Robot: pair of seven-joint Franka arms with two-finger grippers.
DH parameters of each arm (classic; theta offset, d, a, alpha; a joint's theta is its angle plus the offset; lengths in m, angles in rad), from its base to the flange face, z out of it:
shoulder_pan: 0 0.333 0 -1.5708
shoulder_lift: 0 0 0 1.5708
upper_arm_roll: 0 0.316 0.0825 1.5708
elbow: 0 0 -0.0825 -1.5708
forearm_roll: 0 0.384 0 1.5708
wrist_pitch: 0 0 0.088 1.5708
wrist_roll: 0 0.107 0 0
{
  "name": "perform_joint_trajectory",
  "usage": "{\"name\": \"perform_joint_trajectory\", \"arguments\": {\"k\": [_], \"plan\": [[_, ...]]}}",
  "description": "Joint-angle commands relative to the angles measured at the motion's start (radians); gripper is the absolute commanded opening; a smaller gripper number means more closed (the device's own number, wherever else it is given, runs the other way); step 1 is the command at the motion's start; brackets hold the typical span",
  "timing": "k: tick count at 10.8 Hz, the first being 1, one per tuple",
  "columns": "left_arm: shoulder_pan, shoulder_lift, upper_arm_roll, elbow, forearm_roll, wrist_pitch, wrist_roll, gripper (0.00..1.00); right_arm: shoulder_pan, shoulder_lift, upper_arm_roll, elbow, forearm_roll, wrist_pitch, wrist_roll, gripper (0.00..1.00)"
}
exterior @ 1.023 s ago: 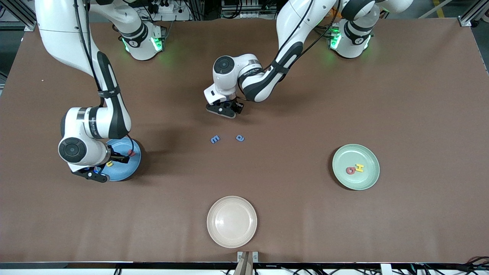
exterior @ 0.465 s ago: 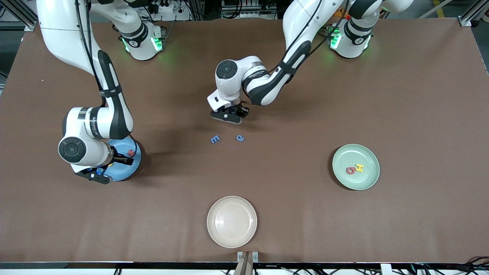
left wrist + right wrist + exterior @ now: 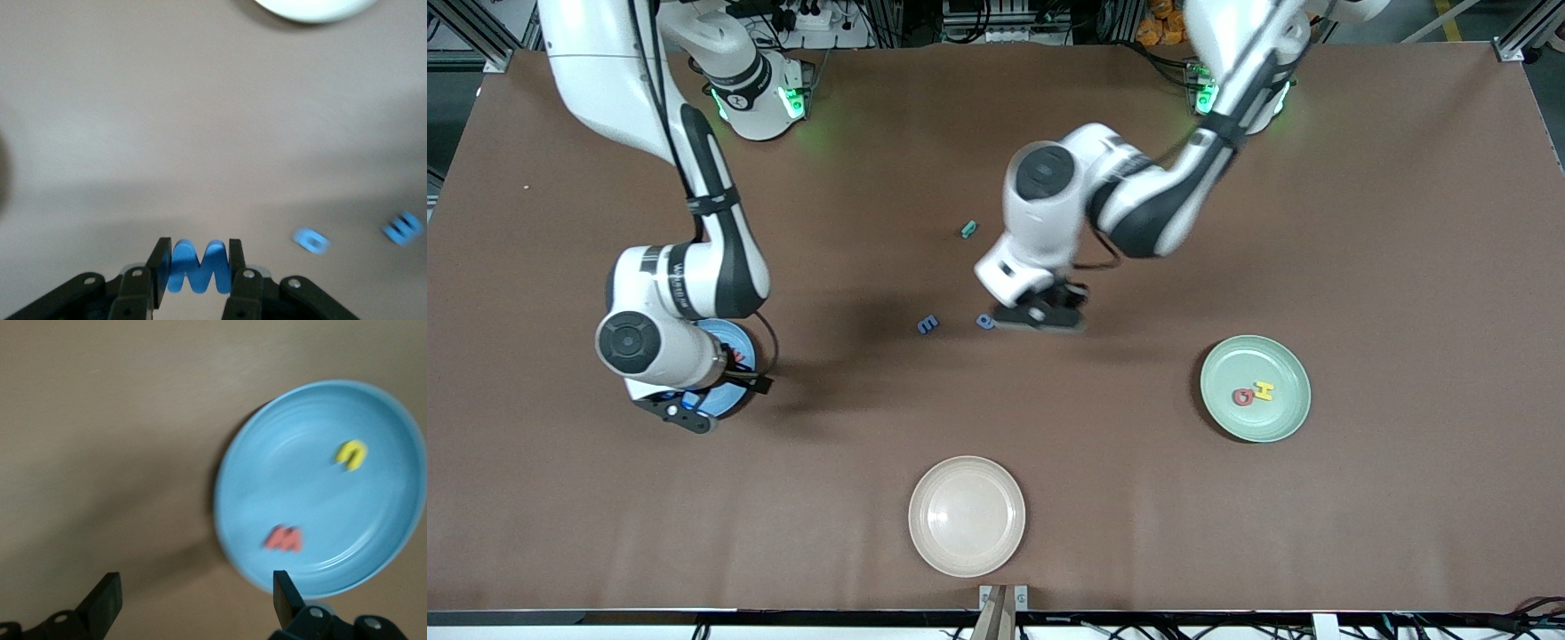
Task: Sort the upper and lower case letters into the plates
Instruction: 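Place the M on the green plate while the right gripper reaches the a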
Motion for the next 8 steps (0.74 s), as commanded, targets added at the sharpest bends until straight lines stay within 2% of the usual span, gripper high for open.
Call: {"name": "perform_joint_trajectory", "arguments": {"k": [1, 5, 8], "plan": [[0.163, -0.042, -0.017, -0.035, -0.090, -0.032, 0.195, 0.00, 0.081, 0.061, 0.012, 0.084, 0.068, -0.010, 0.117, 1.00], [0.343, 0.015, -0.008, -0.034, -0.085, -0.046, 0.383, 0.00, 0.227, 0.162, 0.086, 0.204, 0.067, 0.001, 0.396, 1.00], [0.466, 0.046, -0.006, -0.046, -0.084, -0.046, 0.516, 0.00, 0.235, 0.175, 0.163, 0.264, 0.067, 0.001, 0.591, 1.00]]}}
